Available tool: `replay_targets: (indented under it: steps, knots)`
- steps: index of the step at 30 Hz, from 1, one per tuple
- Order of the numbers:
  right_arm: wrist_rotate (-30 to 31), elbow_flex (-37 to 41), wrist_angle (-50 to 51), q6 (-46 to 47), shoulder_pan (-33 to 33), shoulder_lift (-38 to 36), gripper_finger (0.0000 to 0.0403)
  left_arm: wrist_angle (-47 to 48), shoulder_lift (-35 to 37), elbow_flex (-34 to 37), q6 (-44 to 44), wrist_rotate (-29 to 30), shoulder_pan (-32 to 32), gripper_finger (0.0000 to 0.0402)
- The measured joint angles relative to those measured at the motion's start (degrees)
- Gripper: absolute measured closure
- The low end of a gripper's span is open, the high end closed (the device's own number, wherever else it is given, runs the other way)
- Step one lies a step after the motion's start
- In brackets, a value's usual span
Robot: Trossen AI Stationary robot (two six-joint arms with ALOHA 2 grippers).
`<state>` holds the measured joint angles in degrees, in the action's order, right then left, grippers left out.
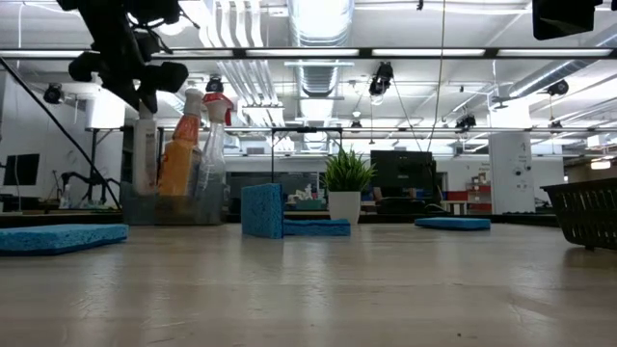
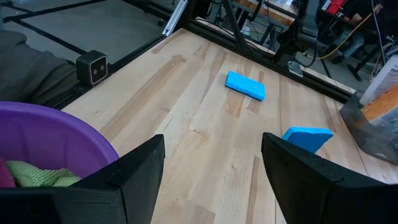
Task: Pick & Place Kitchen Items
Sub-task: Put the white plastic restorer bottle into the gray bin
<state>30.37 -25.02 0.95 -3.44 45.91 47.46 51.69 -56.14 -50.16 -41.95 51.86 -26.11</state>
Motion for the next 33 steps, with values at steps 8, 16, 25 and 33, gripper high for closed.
replay_targets:
  steps: [8, 16, 25, 33]
  knots:
    - [0.0, 0.0, 0.0, 0.0, 0.0, 0.0, 0.0138, -6.29, 0.0, 3.46, 3.04, -4.59, -4.25, 0.0296]
    - [-0.02, 0.0, 0.0, 0.0, 0.0, 0.0, 0.0138, -9.6, 0.0, 6.52, 5.04, -9.95, -8.83, 0.0296]
    - [0.0, 0.0, 0.02, 0.0, 0.01, 0.02, 0.0138, -11.62, 0.11, 7.96, 6.18, -12.04, -11.47, 0.029]
    - [-0.01, 0.0, 0.03, 0.0, 0.01, 0.01, 0.0138, -11.01, 0.04, 7.44, 6.18, -12.67, -11.49, 0.0185]
